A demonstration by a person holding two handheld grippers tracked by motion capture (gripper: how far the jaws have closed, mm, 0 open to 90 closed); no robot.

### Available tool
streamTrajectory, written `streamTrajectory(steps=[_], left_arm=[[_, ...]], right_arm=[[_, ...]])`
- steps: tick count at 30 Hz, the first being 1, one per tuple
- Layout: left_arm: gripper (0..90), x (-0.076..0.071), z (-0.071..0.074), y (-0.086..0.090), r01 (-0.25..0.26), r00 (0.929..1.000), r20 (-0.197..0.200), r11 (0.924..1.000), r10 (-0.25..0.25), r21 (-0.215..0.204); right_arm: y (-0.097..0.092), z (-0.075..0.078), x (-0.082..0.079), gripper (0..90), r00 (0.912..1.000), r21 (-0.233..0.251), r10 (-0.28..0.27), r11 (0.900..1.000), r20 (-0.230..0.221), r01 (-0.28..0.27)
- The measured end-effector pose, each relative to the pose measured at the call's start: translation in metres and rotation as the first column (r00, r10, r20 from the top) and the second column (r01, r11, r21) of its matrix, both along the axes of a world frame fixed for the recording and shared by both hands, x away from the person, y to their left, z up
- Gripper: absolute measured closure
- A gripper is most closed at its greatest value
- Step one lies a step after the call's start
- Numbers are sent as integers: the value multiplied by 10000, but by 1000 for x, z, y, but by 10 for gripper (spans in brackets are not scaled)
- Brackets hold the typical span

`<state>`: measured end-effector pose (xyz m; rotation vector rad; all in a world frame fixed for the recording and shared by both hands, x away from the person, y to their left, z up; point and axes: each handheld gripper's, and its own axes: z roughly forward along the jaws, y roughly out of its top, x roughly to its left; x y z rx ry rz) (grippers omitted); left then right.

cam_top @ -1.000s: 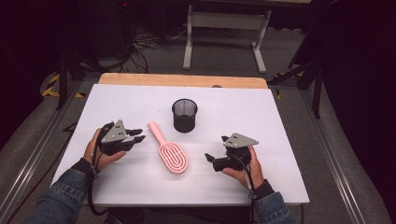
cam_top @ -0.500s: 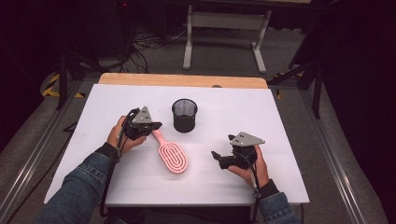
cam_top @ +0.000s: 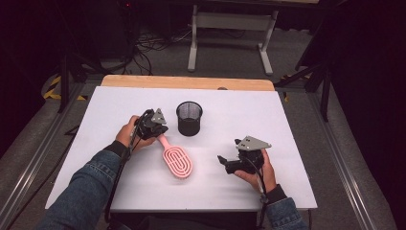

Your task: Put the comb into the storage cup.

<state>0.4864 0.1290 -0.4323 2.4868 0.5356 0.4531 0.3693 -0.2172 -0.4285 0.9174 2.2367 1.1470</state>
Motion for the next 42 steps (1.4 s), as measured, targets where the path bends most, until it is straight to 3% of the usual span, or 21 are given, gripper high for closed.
streamTrajectory(steps=[5, 17, 30, 33, 36, 40, 42], left_arm=[[898, 2, -5, 5, -49, 9995, -297, 9978, 69, 655], [884, -13, -8, 28, 150, 9972, -747, 9978, -102, 646], [866, -33, -7, 27, 755, 9929, -959, 9955, -697, 581], [828, -35, -7, 27, 735, 9936, -902, 9958, -684, 552], [778, -35, -5, 29, 674, 9951, -737, 9975, -659, 187], [659, -37, 2, 32, 879, 9950, -466, 9960, -886, -166], [554, -39, 6, 32, 919, 9951, -349, 9956, -926, -190]], right_arm=[[0, 0, 0, 123, 10000, -85, 9, 10000, 15, -9], [0, 0, 0, 123, 10000, -142, -30, 9999, 34, 31], [-2, -1, 1, 123, 9999, -43, -112, 9999, -45, 112], [-2, -1, 1, 123, 9999, -22, -124, 9999, -61, 124], [-2, -1, 1, 123, 9999, -39, -129, 9999, -63, 129], [-2, -2, 2, 123, 9999, -46, -125, 9999, -64, 125], [-2, -2, 2, 123, 9999, -46, -125, 9999, -89, 125]])
